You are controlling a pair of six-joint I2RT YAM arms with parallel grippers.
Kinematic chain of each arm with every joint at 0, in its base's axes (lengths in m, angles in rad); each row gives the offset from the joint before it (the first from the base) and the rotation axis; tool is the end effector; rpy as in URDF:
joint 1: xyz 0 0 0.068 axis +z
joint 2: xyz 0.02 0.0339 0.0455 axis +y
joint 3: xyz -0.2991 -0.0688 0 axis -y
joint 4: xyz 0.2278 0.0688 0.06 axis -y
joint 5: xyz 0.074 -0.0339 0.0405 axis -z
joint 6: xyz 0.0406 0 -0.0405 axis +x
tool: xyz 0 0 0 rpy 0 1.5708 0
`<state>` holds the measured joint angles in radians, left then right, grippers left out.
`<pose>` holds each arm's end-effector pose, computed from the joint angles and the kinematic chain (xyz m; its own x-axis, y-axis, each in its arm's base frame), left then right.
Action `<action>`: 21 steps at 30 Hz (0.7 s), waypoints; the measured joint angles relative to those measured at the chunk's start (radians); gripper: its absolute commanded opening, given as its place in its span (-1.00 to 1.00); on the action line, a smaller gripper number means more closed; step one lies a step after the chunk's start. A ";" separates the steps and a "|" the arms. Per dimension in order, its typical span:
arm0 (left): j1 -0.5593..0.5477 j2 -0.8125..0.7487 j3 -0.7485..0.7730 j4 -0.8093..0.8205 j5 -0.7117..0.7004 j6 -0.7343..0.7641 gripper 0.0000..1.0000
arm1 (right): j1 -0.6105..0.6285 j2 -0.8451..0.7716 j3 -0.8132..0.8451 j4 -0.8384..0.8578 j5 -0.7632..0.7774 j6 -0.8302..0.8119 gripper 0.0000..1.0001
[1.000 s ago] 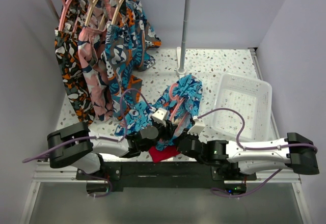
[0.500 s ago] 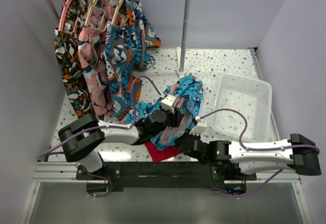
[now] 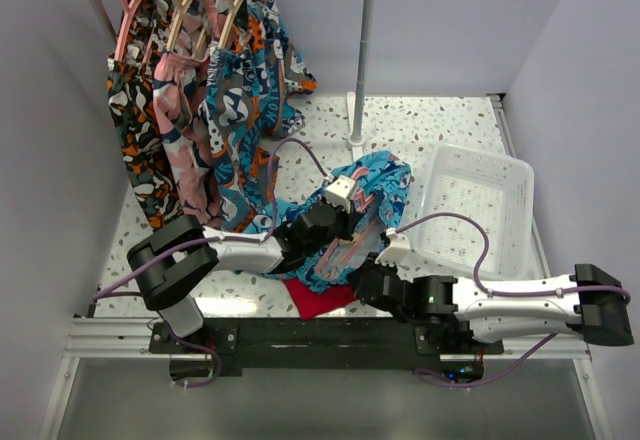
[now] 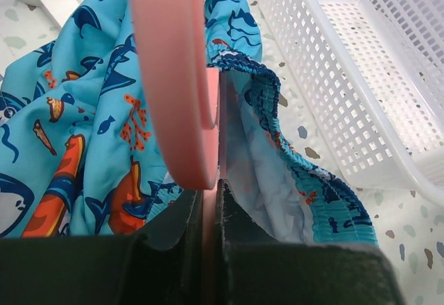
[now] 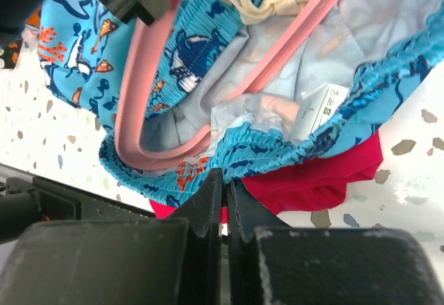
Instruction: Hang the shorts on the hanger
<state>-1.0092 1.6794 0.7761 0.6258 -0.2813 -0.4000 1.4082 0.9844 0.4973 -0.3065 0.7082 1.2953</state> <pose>0.1955 -0.2896 0.2381 -0.3957 -0.0737 -0.9154 0.5612 0.7697 -0.3045 0.0515 0.1510 0.2343 -0.6816 0.3601 -0.6370 -0.0727 0.8328 0.5487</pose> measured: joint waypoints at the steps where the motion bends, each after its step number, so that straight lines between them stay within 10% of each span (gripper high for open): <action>1: 0.000 0.000 0.000 0.001 0.000 0.000 -1.00 | 0.000 -0.002 0.014 -0.017 0.005 -0.013 -1.00; 21: -0.113 -0.441 0.287 -0.392 -0.351 -0.034 -1.00 | -0.003 -0.014 0.801 -0.241 0.147 -0.562 -1.00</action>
<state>-1.1217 1.2385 1.0634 0.2337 -0.6327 -0.4335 1.4052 0.9707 1.2980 -0.5480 0.8551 0.7338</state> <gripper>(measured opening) 0.095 0.018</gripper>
